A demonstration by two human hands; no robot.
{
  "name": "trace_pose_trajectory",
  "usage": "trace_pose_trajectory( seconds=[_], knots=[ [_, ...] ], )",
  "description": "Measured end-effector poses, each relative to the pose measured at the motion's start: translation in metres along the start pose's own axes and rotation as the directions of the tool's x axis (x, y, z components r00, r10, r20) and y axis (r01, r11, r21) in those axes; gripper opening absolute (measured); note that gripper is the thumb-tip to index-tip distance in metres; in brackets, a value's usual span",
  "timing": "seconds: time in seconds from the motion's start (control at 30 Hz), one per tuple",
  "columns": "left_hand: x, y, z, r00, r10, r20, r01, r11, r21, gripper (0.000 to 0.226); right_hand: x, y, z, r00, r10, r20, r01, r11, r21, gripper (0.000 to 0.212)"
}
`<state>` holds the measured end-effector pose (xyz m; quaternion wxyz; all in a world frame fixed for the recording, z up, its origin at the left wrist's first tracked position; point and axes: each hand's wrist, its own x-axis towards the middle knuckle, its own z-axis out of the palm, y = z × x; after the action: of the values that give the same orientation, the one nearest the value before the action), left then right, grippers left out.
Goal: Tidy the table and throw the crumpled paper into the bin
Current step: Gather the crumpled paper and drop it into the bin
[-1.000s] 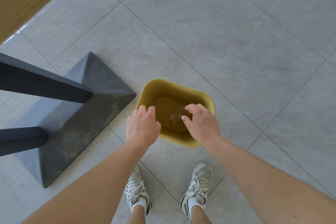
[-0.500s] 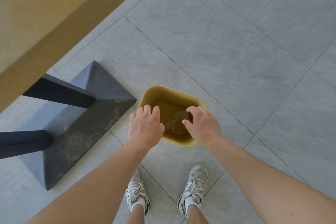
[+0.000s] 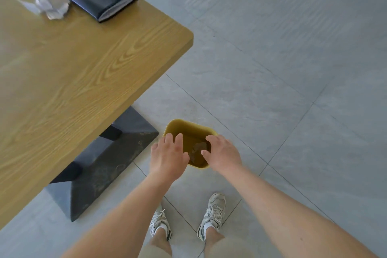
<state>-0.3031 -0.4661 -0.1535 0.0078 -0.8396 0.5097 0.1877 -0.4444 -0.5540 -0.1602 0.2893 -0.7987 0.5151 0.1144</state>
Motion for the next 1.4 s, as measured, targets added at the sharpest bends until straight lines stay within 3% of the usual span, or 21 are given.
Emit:
trace_pose_trajectory(
  seconds=[0.47, 0.8, 1.17, 1.4],
  knots=[
    [-0.065, 0.011, -0.144, 0.973, -0.043, -0.225, 0.045, 0.999, 0.007, 0.052, -0.071, -0.051, -0.128, 0.976, -0.193, -0.105, 0.184, 0.979, -0.083, 0.049],
    [-0.091, -0.017, -0.206, 0.933, -0.101, -0.346, 0.109, 0.994, 0.004, 0.051, -0.089, -0.109, -0.184, 0.902, -0.397, -0.169, 0.357, 0.907, -0.223, 0.048],
    [-0.095, -0.099, -0.259, 0.884, -0.191, -0.426, 0.198, 0.980, -0.028, 0.057, -0.087, -0.212, -0.198, 0.848, -0.492, -0.197, 0.443, 0.862, -0.245, 0.052],
    [-0.085, -0.190, -0.299, 0.871, -0.189, -0.453, 0.193, 0.980, -0.038, 0.059, -0.074, -0.306, -0.185, 0.822, -0.516, -0.241, 0.463, 0.852, -0.244, 0.053]
  ],
)
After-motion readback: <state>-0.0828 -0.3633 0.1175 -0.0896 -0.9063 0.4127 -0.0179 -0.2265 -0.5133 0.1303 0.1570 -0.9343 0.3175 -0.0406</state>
